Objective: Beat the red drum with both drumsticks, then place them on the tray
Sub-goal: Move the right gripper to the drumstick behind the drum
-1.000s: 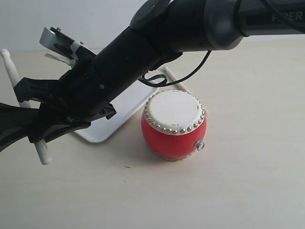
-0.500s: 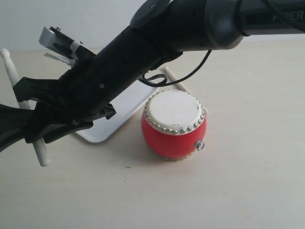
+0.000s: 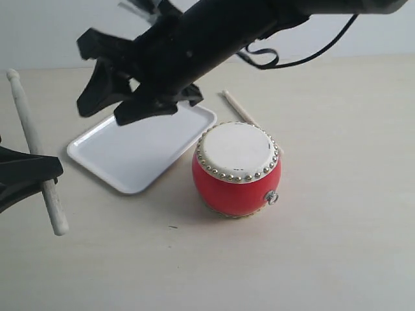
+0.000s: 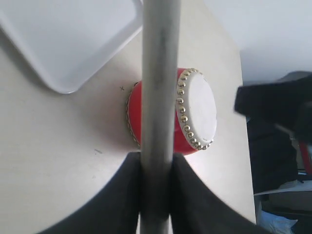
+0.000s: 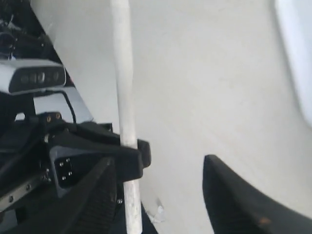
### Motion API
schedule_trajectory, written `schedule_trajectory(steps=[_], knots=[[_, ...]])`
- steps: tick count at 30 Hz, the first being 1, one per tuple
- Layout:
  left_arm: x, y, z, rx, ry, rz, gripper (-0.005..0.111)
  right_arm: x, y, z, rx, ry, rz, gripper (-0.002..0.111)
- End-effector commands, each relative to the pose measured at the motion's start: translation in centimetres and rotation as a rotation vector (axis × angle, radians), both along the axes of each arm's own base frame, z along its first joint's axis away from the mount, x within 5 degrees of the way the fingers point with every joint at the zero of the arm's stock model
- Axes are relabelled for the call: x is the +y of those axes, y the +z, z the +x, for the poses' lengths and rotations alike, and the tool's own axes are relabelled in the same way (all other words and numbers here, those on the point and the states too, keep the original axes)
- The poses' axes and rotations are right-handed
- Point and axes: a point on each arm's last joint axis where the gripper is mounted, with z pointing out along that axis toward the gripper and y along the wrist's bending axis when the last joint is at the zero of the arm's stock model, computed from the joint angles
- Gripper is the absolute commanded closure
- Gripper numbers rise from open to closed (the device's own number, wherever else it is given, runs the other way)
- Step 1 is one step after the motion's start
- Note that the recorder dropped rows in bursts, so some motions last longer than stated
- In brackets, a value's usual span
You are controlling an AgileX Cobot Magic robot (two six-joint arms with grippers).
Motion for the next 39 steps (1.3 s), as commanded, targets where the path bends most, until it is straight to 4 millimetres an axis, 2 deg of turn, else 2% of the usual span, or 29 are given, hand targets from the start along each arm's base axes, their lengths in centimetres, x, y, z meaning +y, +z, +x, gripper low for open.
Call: schedule_trajectory(steps=[1,7,12,17,21,25,32,36,39], knots=[[-0.2,0.0,-0.3,-0.001,-0.035,-0.003,0.107,-3.9,2.1,2.5,-0.095,-0.111,-0.011,0.056],[-0.3,0.0,-0.3,0.0,-0.038,-0.005,0.107,-10.1,1.8,6.5,-0.112,-0.295,-0.081,0.056],[-0.3,0.0,-0.4,0.005,-0.042,-0.013,0.107,-15.0,0.5,9.4,-0.119,-0.431,-0.165,0.057],[-0.3,-0.1,-0.5,0.037,-0.042,-0.021,0.107,-17.0,-0.2,11.6,-0.162,-0.444,-0.421,0.062],[-0.4,-0.3,-0.7,0.055,-0.061,-0.008,0.107,-17.5,-1.6,13.8,-0.138,-0.41,-0.573,0.062],[-0.4,-0.5,-1.0,0.081,-0.081,0.007,0.107,-17.2,-4.0,15.5,-0.062,-0.385,-0.652,0.062],[-0.4,-0.9,-1.4,0.124,-0.109,0.04,0.107,-15.6,-8.5,16.0,-0.014,-0.27,-0.797,0.062],[-0.4,-0.9,-1.4,0.124,-0.11,0.042,0.107,-14.6,-9.8,16.3,-0.032,-0.263,-0.782,0.063],[-0.4,-1.0,-1.5,0.125,-0.123,0.051,0.107,-13.9,-10.1,16.8,-0.098,-0.282,-0.769,0.069]])
